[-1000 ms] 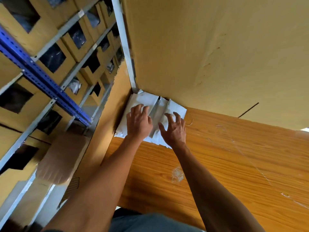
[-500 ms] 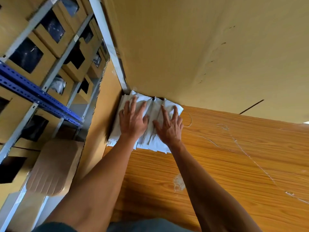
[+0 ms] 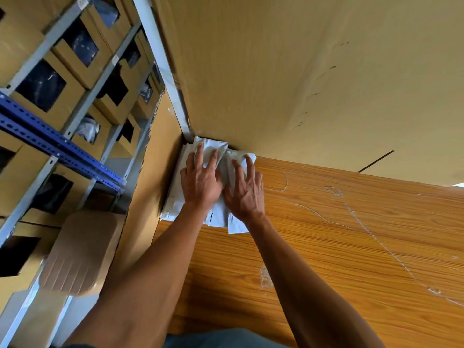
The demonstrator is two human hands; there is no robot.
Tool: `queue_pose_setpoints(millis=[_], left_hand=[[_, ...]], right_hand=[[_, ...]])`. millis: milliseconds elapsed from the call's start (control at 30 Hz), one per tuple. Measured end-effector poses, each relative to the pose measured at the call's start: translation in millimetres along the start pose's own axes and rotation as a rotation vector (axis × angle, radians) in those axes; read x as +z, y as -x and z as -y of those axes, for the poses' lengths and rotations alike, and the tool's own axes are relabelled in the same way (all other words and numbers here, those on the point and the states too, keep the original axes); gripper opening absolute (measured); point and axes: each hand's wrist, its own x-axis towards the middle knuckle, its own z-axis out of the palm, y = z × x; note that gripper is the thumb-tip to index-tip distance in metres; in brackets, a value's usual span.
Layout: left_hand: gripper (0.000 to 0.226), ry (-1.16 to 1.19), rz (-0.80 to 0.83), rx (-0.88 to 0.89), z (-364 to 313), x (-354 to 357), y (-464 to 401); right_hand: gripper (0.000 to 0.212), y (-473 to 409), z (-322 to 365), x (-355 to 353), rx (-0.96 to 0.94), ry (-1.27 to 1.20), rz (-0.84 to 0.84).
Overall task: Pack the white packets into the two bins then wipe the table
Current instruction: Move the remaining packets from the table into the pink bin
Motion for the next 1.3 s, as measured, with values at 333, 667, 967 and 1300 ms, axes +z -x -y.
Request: queue_pose_setpoints(millis=[333, 667, 967, 1300], left_hand=[[0.062, -0.036, 0.043, -0.048, 13, -5, 11], [0.059, -0.037, 0.035, -0.038, 6, -8, 14], [0.056, -0.001, -0.043, 0.019, -3, -10, 18], [0.057, 0.015, -0.035, 0.084, -20, -14, 27]], right_hand=[[0.085, 9, 2, 1, 0.053, -0.043, 0.106], [0.089, 10, -1, -8, 0.029, -0.037, 0.019], [0.086, 21, -4, -26, 0.111, 0.091, -0.091], [0.082, 36, -28, -37, 0.154, 0.11, -0.05]])
